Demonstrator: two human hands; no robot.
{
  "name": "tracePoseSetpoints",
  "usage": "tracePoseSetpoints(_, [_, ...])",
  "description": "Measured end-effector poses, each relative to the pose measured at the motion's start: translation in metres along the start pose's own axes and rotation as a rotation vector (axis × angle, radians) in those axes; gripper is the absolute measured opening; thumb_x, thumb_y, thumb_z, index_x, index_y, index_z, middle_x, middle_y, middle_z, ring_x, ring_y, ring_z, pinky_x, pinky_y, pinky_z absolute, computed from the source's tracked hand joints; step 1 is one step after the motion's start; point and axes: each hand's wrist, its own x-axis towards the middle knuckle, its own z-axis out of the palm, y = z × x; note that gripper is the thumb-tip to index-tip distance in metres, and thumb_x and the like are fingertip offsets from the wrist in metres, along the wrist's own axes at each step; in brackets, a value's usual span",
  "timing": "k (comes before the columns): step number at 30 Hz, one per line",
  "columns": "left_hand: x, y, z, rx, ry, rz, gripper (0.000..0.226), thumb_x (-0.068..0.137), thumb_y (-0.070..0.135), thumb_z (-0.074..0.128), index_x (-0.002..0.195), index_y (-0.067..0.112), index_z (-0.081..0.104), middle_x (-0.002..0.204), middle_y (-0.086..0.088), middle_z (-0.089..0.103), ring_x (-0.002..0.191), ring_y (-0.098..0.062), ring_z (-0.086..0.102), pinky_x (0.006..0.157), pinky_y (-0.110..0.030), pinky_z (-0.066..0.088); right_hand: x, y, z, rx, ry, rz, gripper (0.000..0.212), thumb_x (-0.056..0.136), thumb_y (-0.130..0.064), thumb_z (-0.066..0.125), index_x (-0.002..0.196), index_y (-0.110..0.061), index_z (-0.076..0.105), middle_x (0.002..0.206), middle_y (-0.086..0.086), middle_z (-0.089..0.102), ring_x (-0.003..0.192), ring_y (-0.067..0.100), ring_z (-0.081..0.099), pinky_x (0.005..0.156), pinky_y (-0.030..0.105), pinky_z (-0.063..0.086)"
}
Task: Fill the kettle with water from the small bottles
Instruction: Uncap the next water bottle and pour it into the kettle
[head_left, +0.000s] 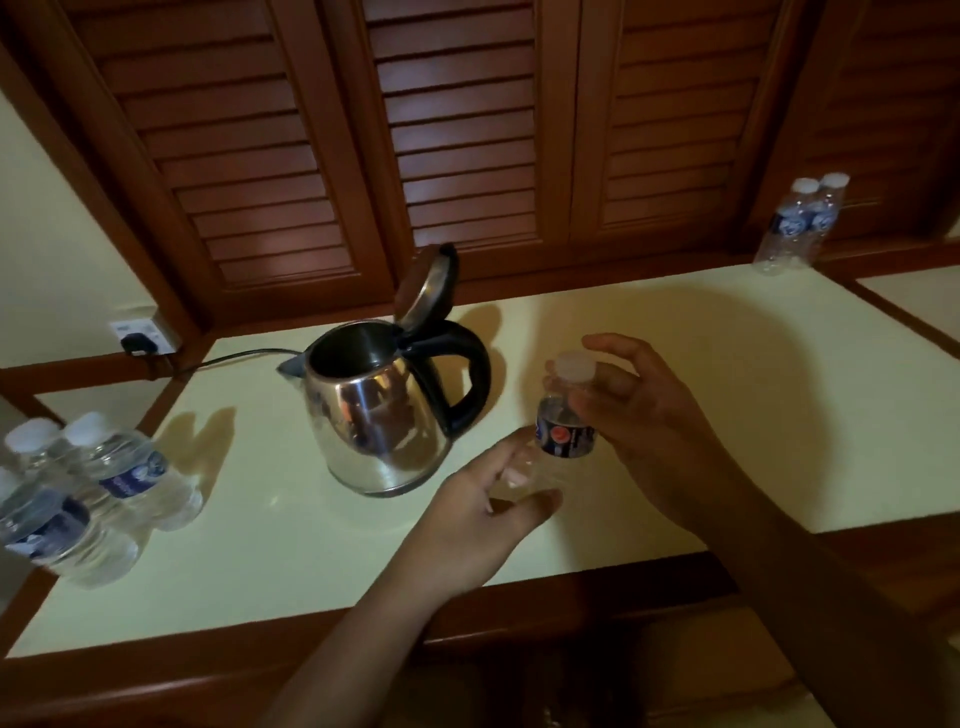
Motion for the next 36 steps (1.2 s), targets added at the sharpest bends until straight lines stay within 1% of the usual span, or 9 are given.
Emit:
tracePoseSetpoints(3, [0.033, 0.013, 0.023, 0.004, -0.036, 0.026, 0.043, 0.095, 0.040, 0.074, 0.130, 0.059, 0.058, 0.094, 0.028, 0.057, 0.078, 0.002, 0.058, 0.072, -0.017, 0.045, 0.005, -0.006, -0.033, 0.112, 0.000, -0.015, 0.061, 0.080, -0.021, 0.071, 0.136, -0.015, 0.047, 0.126, 0.011, 0.069, 0.124, 0.029, 0.062, 0.105, 0.053, 0.046])
tracePoseSetpoints(7, [0.084, 0.037, 0.068, -0.050, -0.006, 0.060, 0.022, 0.088, 0.038, 0.082, 0.096, 0.048, 0.064, 0.085, 0.024, 0.055, 0.071, 0.000, 0.053, 0.067, -0.017, 0.039, 0.020, -0.017, -0.086, 0.003, 0.102, -0.033, 0.048, 0.089, -0.024, 0.074, 0.132, -0.019, 0.052, 0.128, 0.001, 0.068, 0.122, 0.020, 0.063, 0.101, 0.045, 0.052])
tracePoseSetpoints(10, [0.124, 0.059, 0.105, -0.104, 0.070, 0.071, 0.033, 0.080, 0.043, 0.087, 0.103, 0.041, 0.064, 0.091, 0.012, 0.057, 0.085, -0.008, 0.059, 0.075, -0.028, 0.050, 0.034, -0.028, -0.135, -0.291, 0.205, -0.041, 0.038, 0.086, -0.025, 0.077, 0.119, -0.032, 0.057, 0.114, -0.015, 0.068, 0.109, 0.003, 0.065, 0.091, 0.031, 0.058])
tracePoseSetpoints(12, [0.149, 0.074, 0.131, -0.113, 0.080, 0.083, 0.038, 0.075, 0.045, 0.088, 0.103, 0.042, 0.062, 0.092, 0.009, 0.058, 0.085, -0.007, 0.059, 0.074, -0.022, 0.050, 0.040, -0.037, -0.171, -0.368, 0.224, -0.038, 0.039, 0.085, -0.025, 0.078, 0.117, -0.033, 0.058, 0.111, -0.016, 0.069, 0.104, 0.002, 0.066, 0.089, 0.034, 0.058])
tracePoseSetpoints(16, [0.196, 0.100, 0.176, -0.106, 0.022, 0.124, 0.046, 0.079, 0.039, 0.088, 0.118, 0.045, 0.064, 0.098, 0.010, 0.060, 0.091, -0.006, 0.060, 0.077, -0.023, 0.051, 0.054, -0.050, -0.243, -0.364, 0.190, -0.071, 0.036, 0.088, -0.022, 0.075, 0.119, -0.032, 0.061, 0.117, -0.012, 0.070, 0.110, 0.007, 0.066, 0.095, 0.047, 0.056])
tracePoseSetpoints(20, [0.241, 0.125, 0.216, -0.068, 0.013, 0.139, 0.044, 0.085, 0.030, 0.085, 0.121, 0.043, 0.064, 0.105, 0.010, 0.066, 0.090, -0.004, 0.064, 0.072, -0.019, 0.052, 0.069, -0.055, -0.301, -0.321, 0.155, -0.099, 0.041, 0.092, -0.020, 0.071, 0.130, -0.027, 0.059, 0.125, -0.007, 0.069, 0.118, 0.011, 0.064, 0.098, 0.044, 0.054])
tracePoseSetpoints(26, [0.317, 0.143, 0.263, -0.017, 0.102, 0.092, 0.041, 0.082, 0.034, 0.087, 0.114, 0.039, 0.061, 0.103, 0.004, 0.066, 0.086, -0.012, 0.067, 0.076, -0.029, 0.054, 0.101, -0.038, -0.370, -0.371, 0.236, -0.132, 0.035, 0.099, -0.019, 0.063, 0.134, -0.021, 0.059, 0.126, -0.012, 0.068, 0.119, -0.001, 0.060, 0.094, 0.016, 0.046])
tracePoseSetpoints(32, [0.391, 0.150, 0.302, 0.077, 0.137, 0.033, 0.046, 0.086, 0.035, 0.083, 0.125, 0.030, 0.058, 0.105, 0.008, 0.066, 0.090, -0.012, 0.068, 0.064, -0.015, 0.047, 0.140, 0.000, -0.424, -0.423, 0.318, -0.038, 0.032, 0.101, -0.024, 0.058, 0.133, -0.023, 0.061, 0.130, -0.015, 0.065, 0.121, -0.006, 0.056, 0.105, 0.019, 0.044])
tracePoseSetpoints(36, [0.432, 0.143, 0.325, 0.138, 0.169, 0.018, 0.047, 0.086, 0.037, 0.083, 0.125, 0.026, 0.060, 0.107, 0.007, 0.065, 0.090, -0.015, 0.068, 0.066, -0.021, 0.053, 0.152, 0.022, -0.449, -0.697, 0.385, 0.001, 0.039, 0.102, -0.027, 0.053, 0.140, -0.017, 0.055, 0.139, 0.001, 0.062, 0.128, 0.013, 0.056, 0.111, 0.031, 0.040])
